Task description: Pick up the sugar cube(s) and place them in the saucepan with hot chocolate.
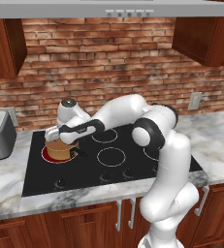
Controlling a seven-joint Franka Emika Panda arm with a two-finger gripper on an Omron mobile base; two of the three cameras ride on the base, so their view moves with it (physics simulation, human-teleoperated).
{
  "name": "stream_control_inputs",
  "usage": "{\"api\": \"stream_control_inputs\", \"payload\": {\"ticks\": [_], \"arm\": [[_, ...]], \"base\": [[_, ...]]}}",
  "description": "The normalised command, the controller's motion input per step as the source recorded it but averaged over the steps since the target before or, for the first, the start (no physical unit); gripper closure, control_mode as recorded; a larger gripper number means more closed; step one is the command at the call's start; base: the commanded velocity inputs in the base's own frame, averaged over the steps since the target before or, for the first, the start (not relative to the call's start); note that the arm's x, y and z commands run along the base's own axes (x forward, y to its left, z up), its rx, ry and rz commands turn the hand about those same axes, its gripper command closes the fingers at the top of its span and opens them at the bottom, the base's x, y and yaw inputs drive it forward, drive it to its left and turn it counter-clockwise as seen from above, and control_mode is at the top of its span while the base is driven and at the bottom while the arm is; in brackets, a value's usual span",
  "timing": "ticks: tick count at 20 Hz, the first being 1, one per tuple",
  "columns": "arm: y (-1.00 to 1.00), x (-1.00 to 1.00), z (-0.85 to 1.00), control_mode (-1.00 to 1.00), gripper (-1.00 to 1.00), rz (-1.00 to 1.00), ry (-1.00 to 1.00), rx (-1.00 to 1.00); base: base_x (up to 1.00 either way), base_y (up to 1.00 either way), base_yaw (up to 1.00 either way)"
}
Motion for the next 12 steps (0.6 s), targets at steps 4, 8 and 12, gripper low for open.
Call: {"api": "stream_control_inputs", "payload": {"ticks": [4,8,12], "arm": [[0.0,-0.26,0.26,-1.0,-1.0,0.0,-0.03,0.01],[0.0,-0.29,0.2,-1.0,-1.0,0.0,-0.07,0.02],[0.0,-0.26,0.12,-1.0,-1.0,0.0,-0.07,0.01]], "base": [[0.0,0.0,0.0],[0.0,0.0,0.0],[0.0,0.0,0.0]]}}
